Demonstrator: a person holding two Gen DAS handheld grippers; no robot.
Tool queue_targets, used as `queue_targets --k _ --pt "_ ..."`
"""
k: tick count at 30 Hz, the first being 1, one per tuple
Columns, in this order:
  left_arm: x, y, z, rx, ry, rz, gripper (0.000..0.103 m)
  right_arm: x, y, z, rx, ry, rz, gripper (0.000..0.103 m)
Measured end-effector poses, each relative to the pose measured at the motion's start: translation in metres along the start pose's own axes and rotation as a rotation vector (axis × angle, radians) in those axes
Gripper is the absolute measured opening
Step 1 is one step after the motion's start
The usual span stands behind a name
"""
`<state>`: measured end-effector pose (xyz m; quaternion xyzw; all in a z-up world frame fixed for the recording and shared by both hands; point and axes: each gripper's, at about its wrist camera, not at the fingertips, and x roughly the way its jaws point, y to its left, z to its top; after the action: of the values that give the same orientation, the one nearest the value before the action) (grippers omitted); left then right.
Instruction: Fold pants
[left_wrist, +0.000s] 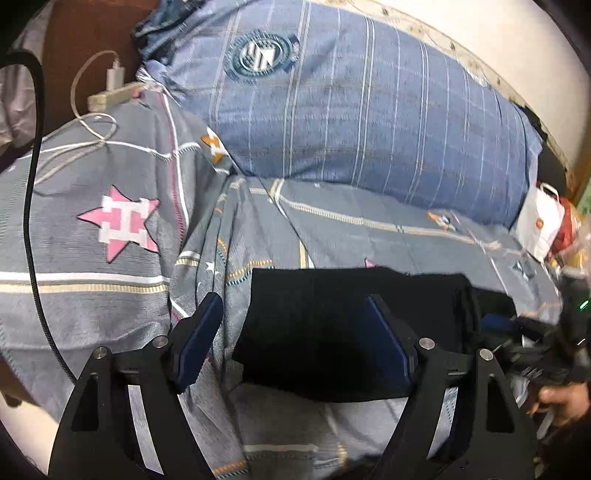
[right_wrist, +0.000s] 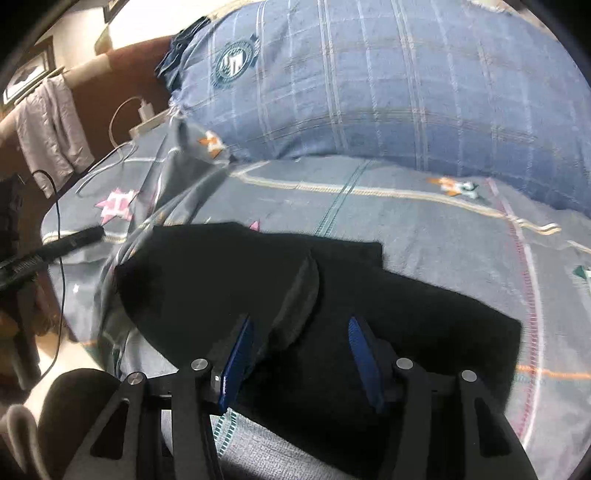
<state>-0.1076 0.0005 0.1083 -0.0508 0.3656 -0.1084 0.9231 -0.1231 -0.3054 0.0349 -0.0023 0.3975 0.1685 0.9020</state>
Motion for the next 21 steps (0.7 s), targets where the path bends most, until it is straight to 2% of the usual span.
queue_targets --k 5,9,14,21 --pt "-0.012 -0.023 0.007 0.025 -0.025 0.075 0.079 -0.011 0.005 0.005 -0.082 -0.024 0.054 0.052" --pt "-0.019 -0.033 0.008 0.029 -0.046 0.093 0.079 -0.033 0.009 0.011 -0.140 -0.063 0.066 0.052" --pt "-0.019 -0.037 0.004 0.032 -0.041 0.097 0.079 -0.044 0.018 0.010 -0.210 -0.068 0.026 0.052" --pt "-0.017 -0.027 0.000 0.043 -0.040 0.084 0.079 -0.051 0.012 0.004 -0.143 -0.120 0.020 0.052"
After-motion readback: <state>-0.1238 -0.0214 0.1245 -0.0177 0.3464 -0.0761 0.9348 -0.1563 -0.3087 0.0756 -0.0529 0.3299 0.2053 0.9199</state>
